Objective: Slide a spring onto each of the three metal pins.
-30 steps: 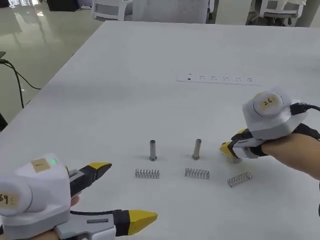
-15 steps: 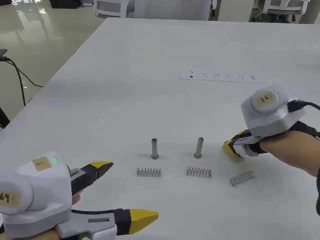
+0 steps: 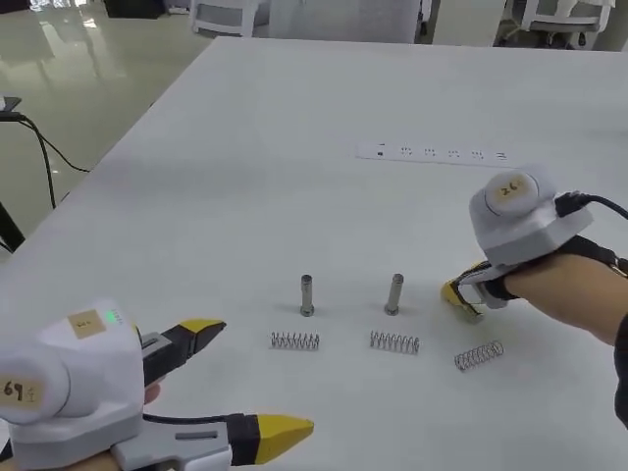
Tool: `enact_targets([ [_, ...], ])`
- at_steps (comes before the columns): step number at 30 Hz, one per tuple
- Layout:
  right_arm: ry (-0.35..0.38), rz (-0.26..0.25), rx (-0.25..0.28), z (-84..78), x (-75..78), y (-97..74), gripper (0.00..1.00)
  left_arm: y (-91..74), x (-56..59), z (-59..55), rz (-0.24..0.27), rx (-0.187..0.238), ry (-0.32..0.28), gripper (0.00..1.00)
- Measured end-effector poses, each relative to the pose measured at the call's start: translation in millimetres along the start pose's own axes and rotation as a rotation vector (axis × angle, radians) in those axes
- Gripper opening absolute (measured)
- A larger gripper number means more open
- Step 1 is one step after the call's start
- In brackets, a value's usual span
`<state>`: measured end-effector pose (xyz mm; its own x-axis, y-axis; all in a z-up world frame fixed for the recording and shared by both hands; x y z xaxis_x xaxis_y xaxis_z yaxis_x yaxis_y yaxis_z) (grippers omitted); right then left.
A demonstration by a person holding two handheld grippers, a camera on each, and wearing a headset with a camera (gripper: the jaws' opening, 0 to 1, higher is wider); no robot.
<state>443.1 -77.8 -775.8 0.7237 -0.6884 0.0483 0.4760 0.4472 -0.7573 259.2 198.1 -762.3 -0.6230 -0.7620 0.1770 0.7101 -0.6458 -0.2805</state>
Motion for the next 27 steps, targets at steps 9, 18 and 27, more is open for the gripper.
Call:
enact_targets([
  [9, 0.049, -0.002, -0.045, 3.9, 0.8, 1.4, 0.06, 0.0, -0.1, 0.3, -0.001, -0.001, 0.002, 0.86],
  [18, 0.107, -0.006, -0.036, 1.4, 2.2, -0.7, 0.05, -0.1, -0.3, 0.6, -0.001, 0.001, 0.003, 0.86],
  [27, 0.113, -0.013, 0.009, 4.8, -0.3, -18.0, 0.05, 0.5, 0.0, 0.7, -0.005, -0.003, 0.009, 0.85],
])
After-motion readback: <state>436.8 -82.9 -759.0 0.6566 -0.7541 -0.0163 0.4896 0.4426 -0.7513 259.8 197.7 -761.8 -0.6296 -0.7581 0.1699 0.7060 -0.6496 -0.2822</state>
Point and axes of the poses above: the centre of the closed fingertips' face, and the gripper's own axes: y roughly forward along the fingers, x roughly to its right, z roughly out of its top, the point moved 10 cm from there along -y, roughly backward along the fingers, and after that the axes turned 6 degrees about x, right-handed, at the moved point
